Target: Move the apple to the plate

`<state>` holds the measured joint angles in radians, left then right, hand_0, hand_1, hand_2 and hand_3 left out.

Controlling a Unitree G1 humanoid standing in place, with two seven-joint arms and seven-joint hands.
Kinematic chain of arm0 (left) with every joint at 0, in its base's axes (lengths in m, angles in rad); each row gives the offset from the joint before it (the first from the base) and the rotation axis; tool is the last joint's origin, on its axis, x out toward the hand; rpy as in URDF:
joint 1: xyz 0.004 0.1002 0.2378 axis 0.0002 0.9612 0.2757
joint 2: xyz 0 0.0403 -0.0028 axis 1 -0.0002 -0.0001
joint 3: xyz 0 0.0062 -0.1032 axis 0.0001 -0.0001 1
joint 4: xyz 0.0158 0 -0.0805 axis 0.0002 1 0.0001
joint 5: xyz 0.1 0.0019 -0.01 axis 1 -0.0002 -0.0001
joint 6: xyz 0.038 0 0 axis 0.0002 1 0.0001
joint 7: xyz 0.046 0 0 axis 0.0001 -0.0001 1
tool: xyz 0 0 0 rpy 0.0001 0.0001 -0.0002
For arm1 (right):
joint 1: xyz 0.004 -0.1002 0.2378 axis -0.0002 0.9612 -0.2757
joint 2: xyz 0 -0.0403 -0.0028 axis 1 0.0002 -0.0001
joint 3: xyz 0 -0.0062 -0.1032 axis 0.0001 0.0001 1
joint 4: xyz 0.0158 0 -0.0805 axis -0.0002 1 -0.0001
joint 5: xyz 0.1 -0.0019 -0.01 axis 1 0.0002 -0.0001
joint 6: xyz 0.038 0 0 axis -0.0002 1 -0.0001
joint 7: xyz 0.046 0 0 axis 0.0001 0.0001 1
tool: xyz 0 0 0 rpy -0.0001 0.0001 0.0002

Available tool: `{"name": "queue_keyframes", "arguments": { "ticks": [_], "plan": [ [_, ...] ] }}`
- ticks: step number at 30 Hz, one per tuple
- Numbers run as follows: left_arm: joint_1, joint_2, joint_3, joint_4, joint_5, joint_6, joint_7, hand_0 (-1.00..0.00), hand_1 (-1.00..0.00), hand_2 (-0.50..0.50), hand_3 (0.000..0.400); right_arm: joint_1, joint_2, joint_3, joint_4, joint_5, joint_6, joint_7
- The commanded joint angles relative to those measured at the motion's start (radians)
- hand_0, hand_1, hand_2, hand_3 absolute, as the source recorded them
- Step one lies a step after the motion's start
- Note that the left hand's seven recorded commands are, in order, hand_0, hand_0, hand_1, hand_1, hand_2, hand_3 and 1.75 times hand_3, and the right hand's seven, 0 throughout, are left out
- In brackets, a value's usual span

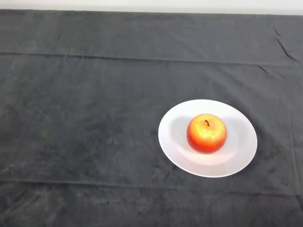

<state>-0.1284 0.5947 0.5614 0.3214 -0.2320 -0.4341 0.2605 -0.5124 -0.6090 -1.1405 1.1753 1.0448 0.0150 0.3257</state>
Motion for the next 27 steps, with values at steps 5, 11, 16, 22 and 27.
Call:
{"name": "queue_keyframes", "arguments": {
  "ticks": [5, 11, 16, 22, 27],
  "plan": [
    [-0.008, -0.01, 0.035, 0.023, 0.012, -0.001, -0.011, 0.0, 0.0, 0.0, 0.0, 0.014, -0.019, -0.0047, -0.023, 0.0098, -0.003, -0.0003],
    [-0.009, -0.015, 0.037, 0.014, 0.015, 0.007, -0.013, 0.0, 0.0, 0.0, 0.0, 0.014, -0.019, -0.0046, -0.023, 0.0098, -0.003, -0.0004],
    [-0.012, -0.021, 0.037, 0.012, 0.02, 0.007, -0.015, 0.0, 0.0, 0.0, 0.0, 0.014, -0.019, -0.0046, -0.023, 0.0098, -0.003, -0.0004],
    [-0.012, -0.021, 0.042, 0.013, 0.017, 0.008, -0.024, 0.0, 0.0, 0.0, 0.0, 0.014, -0.019, -0.0046, -0.023, 0.0098, -0.003, -0.0005],
    [-0.012, -0.023, 0.046, 0.012, 0.015, 0.01, -0.03, 0.0, 0.0, 0.0, 0.0, 0.014, -0.019, -0.0046, -0.023, 0.0098, -0.003, -0.0005]
  ]
}}
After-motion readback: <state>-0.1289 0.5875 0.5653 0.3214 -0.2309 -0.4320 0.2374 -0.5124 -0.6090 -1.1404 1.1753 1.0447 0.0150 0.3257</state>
